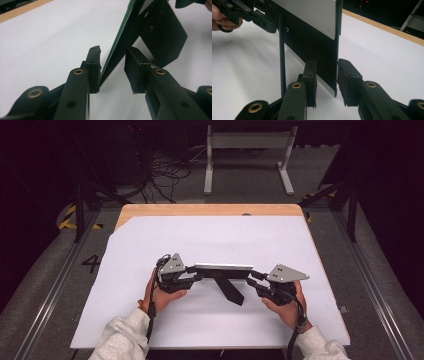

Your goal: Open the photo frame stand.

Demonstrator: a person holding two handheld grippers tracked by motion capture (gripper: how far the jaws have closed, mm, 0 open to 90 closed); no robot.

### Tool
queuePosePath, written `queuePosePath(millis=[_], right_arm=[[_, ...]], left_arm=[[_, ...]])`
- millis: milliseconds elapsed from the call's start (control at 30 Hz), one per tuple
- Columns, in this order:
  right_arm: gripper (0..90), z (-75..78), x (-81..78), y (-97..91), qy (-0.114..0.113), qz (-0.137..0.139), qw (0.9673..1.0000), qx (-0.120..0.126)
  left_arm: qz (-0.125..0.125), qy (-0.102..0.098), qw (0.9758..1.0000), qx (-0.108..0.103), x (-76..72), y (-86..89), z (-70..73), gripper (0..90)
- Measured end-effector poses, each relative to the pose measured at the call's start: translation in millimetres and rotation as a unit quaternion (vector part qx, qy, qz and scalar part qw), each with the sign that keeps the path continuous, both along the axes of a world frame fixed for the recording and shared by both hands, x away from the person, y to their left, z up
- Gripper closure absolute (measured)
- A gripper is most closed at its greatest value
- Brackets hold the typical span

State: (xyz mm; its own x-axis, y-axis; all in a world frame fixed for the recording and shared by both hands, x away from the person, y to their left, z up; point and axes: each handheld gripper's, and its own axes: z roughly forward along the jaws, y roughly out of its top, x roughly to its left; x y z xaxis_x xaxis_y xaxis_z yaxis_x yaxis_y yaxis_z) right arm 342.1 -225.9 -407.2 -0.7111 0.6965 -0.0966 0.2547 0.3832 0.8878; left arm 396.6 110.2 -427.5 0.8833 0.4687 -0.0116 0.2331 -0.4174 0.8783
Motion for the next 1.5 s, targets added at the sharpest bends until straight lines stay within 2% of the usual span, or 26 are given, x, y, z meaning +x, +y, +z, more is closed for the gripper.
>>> queuePosePath(millis=[233,367,533,733,1267,1500], right_arm=[[74.5,-0.3,1.4,0.5,0.002,-0.012,0.9999,0.000],[76.6,-0.6,2.2,0.9,0.000,-0.014,0.9999,0.005],[79.7,-1.8,4.1,1.4,0.001,-0.018,0.9998,0.006],[79.9,-2.4,6.9,1.9,0.002,-0.019,0.9998,0.005],[79.4,-4.0,20.1,3.8,0.015,-0.026,0.9993,0.023],[79.5,-4.5,24.9,5.1,0.021,-0.026,0.9992,0.023]], left_arm=[[-0.005,-0.001,1.0000,-0.003,-2.4,0.3,2.0,65.8],[-0.004,0.001,1.0000,-0.005,-1.6,2.1,2.4,69.2],[-0.006,-0.002,1.0000,0.002,-2.1,2.6,3.4,71.5],[-0.008,-0.004,0.9999,0.008,-3.3,3.3,4.2,72.8],[-0.014,-0.001,0.9997,0.019,-10.6,5.6,6.6,75.9],[-0.017,0.003,0.9997,0.017,-13.0,6.3,6.4,76.8]])
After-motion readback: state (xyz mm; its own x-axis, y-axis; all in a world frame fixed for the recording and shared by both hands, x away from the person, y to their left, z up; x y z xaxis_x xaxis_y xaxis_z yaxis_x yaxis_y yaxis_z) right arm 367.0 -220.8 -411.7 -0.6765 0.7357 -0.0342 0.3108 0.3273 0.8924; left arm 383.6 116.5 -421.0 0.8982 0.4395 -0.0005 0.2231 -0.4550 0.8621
